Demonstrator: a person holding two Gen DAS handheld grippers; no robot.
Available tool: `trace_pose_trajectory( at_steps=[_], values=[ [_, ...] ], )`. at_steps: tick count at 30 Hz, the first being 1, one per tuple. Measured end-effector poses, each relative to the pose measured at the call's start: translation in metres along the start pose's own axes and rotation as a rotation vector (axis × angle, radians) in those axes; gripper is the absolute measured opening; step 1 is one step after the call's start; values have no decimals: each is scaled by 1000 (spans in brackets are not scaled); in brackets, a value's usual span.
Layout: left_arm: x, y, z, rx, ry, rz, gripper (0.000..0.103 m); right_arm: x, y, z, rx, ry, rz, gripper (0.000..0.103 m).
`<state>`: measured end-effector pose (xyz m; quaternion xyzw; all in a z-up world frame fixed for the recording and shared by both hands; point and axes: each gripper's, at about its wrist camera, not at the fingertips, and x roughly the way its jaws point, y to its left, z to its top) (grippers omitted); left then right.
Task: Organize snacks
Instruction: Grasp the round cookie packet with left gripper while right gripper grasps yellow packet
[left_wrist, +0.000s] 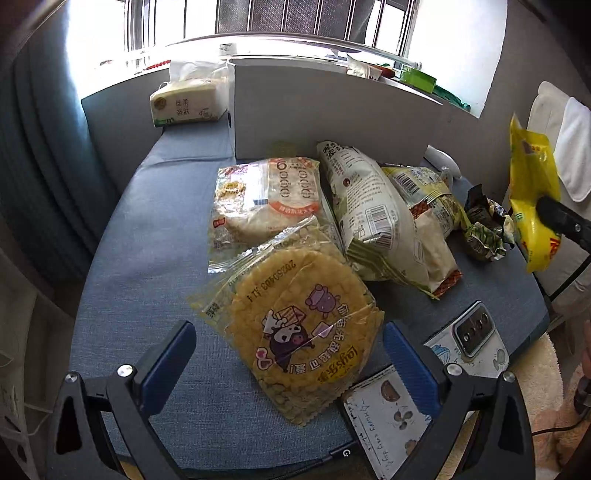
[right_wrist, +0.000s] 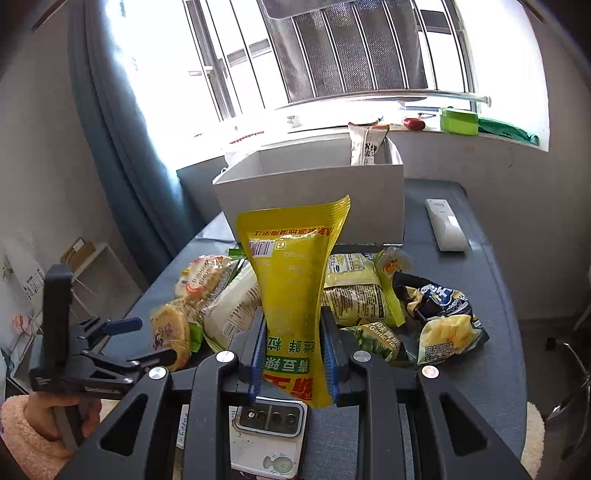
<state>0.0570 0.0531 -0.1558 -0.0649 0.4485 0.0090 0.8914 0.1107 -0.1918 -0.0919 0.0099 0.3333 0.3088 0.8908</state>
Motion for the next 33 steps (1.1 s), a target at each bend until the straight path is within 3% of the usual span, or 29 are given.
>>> trace_pose_trajectory(
  at_steps=[3, 4, 5, 12, 16, 20, 23, 29, 33],
  values=[
    [12, 0, -1, 4, 18, 4, 97, -2, 1, 0, 2, -4, 9, 29],
    [14, 0, -1, 2, 17, 3, 85, -2, 1, -1, 1, -1, 17, 29],
    [14, 1, -2, -5, 10, 2, 82, -2, 1, -1, -1, 2, 18, 29],
    [-21, 5, 4, -13, -95, -12, 79, 2, 2, -5, -5, 14, 29, 29],
    [-52, 6, 26, -13, -188, -55, 79, 3, -1, 6, 10, 2, 59, 29],
    [-71, 3, 72, 30, -300, -80, 79, 11, -10, 37, 30, -20, 128, 29],
    [-69, 2, 120, 57, -359, -92, 79, 26, -20, 74, 33, -31, 108, 29],
    [-24, 4, 228, 45, -336, -116, 79, 65, -52, 158, 68, -69, 92, 29],
    [17, 0, 281, 30, -257, -55, 79, 107, -71, 201, 92, 0, 60, 29]
  ],
)
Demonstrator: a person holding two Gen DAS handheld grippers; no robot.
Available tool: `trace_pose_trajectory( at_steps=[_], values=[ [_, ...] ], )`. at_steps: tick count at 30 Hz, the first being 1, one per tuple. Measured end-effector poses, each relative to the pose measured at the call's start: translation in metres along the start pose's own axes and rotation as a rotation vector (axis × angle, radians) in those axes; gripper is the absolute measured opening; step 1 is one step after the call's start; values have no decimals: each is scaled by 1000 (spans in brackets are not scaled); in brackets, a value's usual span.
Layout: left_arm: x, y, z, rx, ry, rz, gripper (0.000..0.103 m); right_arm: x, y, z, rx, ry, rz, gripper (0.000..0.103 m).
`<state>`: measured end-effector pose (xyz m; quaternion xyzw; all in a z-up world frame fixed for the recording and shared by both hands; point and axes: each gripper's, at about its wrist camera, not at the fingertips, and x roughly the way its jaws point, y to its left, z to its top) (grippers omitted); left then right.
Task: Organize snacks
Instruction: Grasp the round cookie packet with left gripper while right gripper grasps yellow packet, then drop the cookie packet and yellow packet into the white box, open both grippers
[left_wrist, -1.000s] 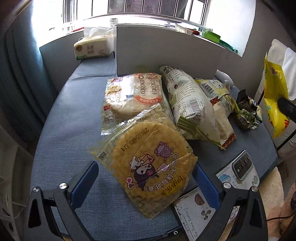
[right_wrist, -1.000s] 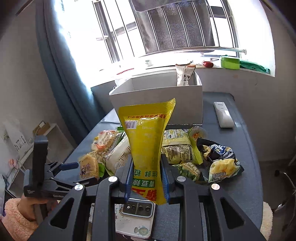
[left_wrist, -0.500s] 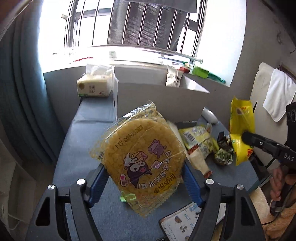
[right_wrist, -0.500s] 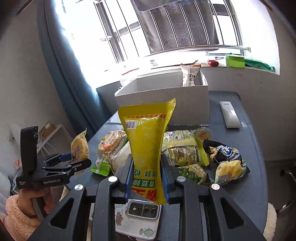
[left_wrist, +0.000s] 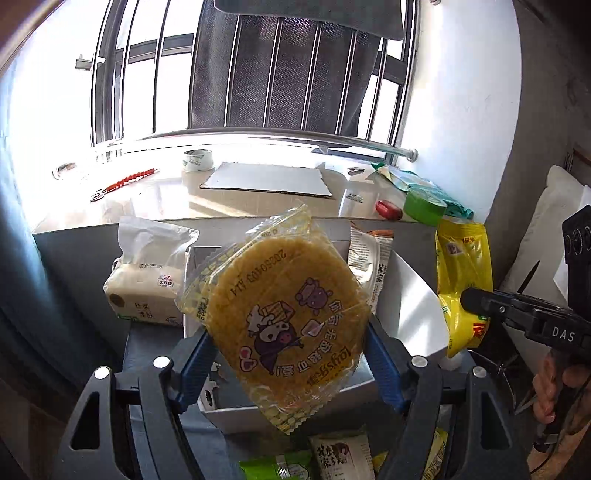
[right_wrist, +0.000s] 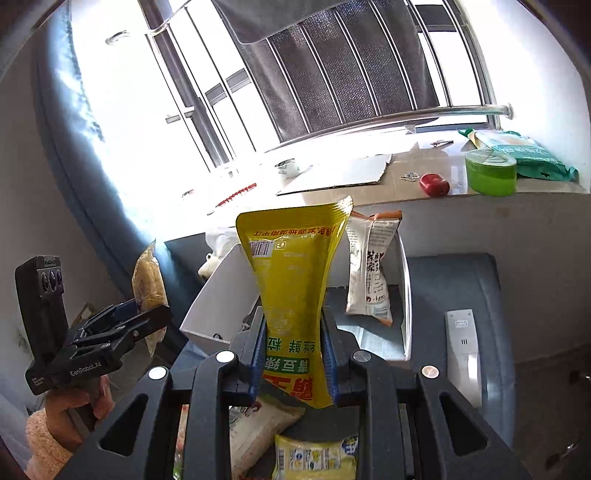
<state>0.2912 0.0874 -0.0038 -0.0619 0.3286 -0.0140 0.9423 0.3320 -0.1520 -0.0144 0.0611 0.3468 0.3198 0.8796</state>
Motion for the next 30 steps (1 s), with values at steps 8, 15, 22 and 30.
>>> trace_pose_trajectory(
  at_steps=[8, 15, 22, 30],
  values=[
    [55, 0, 15, -31, 114, 52, 103, 44, -26, 27, 22, 77, -75, 37],
    [54, 8, 8, -52, 151, 56, 103, 31, -25, 31, 12, 44, -76, 103],
    [-6, -11, 2, 15, 33, 45, 103, 7, -8, 28, 8, 20, -63, 103],
    [-114, -49, -36, 62, -100, 19, 103, -61, 42, 13, -189, 5, -22, 103]
  ],
)
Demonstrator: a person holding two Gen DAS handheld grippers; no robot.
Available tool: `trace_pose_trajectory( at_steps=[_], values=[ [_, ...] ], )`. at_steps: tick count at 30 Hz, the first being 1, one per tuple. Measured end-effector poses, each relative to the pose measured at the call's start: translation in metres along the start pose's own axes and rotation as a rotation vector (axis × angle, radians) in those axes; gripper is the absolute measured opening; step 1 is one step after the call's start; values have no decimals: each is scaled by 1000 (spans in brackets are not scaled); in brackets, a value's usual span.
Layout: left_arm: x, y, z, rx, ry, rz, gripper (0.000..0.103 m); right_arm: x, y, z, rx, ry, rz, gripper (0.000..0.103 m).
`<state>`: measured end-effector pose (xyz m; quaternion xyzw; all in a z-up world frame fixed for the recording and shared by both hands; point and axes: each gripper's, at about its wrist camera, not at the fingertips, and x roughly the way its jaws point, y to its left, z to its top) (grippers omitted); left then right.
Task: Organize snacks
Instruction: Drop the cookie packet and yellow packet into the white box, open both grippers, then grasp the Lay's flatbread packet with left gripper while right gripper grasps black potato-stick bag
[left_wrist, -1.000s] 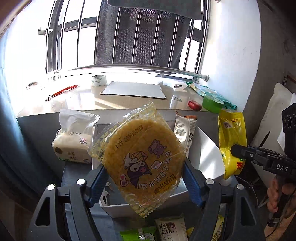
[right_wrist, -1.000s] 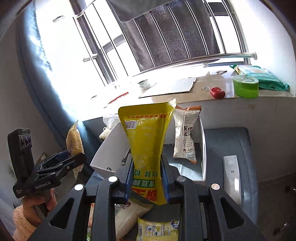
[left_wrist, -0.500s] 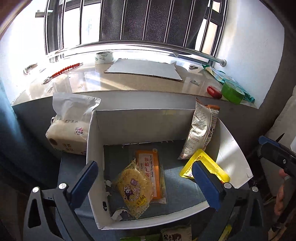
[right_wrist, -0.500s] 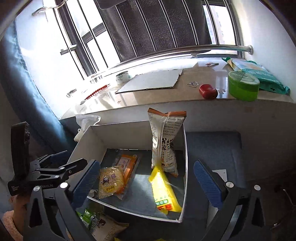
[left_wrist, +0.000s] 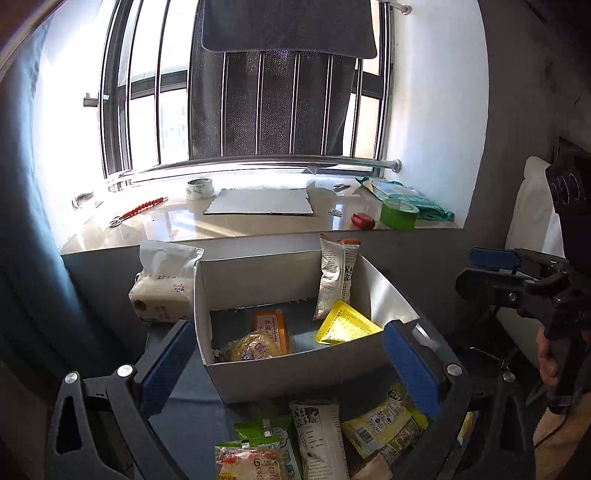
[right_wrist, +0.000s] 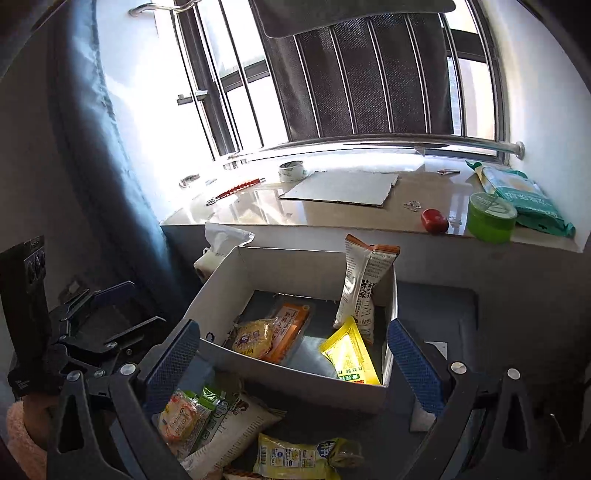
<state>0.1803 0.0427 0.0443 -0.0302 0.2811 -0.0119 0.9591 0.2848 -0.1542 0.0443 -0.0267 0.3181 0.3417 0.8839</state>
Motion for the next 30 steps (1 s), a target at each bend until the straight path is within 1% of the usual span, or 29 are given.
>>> trace_pose_trajectory(
  at_steps=[3, 5, 7, 9, 10, 13, 14, 16, 17, 19, 21, 23, 28, 30],
  values=[
    [-32, -16, -19, 23, -1, -26, 103, -26, 20, -10, -62, 28, 27, 103],
    [-47, -25, -35, 21, 2, -30, 103, -43, 31, -23, -80, 12, 67, 103],
    [-58, -30, -51, 4, 11, -54, 103, -55, 40, -40, -74, 12, 89, 103],
    [-68, -33, -67, -18, 15, -55, 103, -66, 47, -63, -61, 4, 110, 103],
    [-72, -34, -75, -20, 15, -39, 103, -70, 49, -75, -53, 0, 117, 103],
    [-81, -41, -99, -30, 30, 50, 103, -85, 54, -116, -28, -38, 90, 103],
    [-83, -42, -108, -59, 47, 56, 103, -89, 53, -130, -8, -58, 88, 103],
    [-83, -45, -120, -93, 82, 8, 103, -95, 50, -158, 55, -88, 98, 103],
    [-82, -47, -126, -101, 97, 1, 103, -97, 48, -170, 90, -96, 101, 103],
    [-79, -51, -135, -107, 108, 10, 103, -99, 45, -192, 133, -112, 70, 103],
    [-73, -54, -140, -100, 132, 5, 103, -99, 43, -206, 151, -112, 50, 103],
    [-69, -54, -142, -100, 138, 8, 103, -93, 40, -211, 135, -73, 39, 103],
    [-67, -46, -150, -129, 144, -5, 103, -82, 25, -221, 115, -48, -88, 103],
    [-68, -41, -154, -136, 146, 2, 103, -74, 14, -228, 131, -16, -105, 103]
  ],
)
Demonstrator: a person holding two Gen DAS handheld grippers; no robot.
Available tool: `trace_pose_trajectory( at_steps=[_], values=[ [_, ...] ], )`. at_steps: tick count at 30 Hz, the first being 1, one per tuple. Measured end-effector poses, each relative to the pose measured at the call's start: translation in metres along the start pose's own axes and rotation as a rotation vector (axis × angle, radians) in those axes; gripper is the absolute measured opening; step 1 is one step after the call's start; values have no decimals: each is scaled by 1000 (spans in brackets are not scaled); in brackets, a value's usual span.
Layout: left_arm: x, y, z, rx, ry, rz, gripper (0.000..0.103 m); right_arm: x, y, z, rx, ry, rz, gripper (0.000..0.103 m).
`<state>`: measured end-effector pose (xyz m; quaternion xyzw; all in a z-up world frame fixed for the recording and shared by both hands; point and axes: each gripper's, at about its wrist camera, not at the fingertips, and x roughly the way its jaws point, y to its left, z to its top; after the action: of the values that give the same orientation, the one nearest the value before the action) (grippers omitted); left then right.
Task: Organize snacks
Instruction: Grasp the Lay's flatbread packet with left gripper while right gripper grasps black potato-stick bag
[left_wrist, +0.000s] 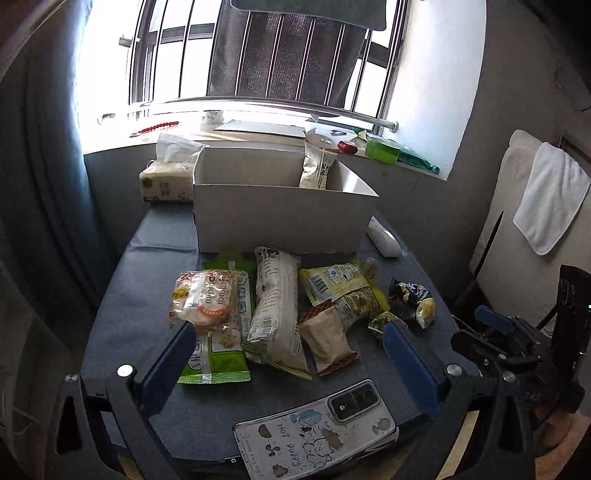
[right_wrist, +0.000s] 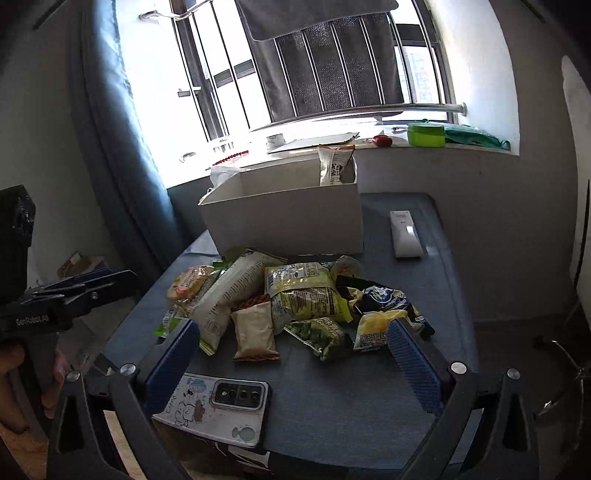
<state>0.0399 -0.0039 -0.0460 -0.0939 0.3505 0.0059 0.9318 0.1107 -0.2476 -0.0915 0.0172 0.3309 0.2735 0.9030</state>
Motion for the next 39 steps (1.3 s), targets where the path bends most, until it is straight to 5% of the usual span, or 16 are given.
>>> trace_pose_trajectory(
  at_steps=[6, 21, 22, 23, 27, 33, 39],
  values=[
    [0, 17, -11, -43, 3, -49, 103, 32, -34, -2, 36, 46, -90, 103],
    [14, 44, -25, -75, 46, 2, 103, 122, -75, 10, -51, 238, -174, 103],
    [16, 45, -25, -78, 51, 10, 103, 126, -81, 10, -17, 254, -157, 97],
    [18, 47, -26, -75, 57, 11, 103, 127, -86, 9, 15, 266, -126, 78],
    [29, 59, -23, -77, 71, 15, 103, 109, -81, 8, 14, 201, -101, 63],
    [71, 98, 5, -132, 111, 58, 103, 61, -84, 9, 174, 72, -1, 62],
    [127, 113, 25, -129, 212, 65, 103, 20, -69, 5, 205, 0, 83, 62]
  ],
)
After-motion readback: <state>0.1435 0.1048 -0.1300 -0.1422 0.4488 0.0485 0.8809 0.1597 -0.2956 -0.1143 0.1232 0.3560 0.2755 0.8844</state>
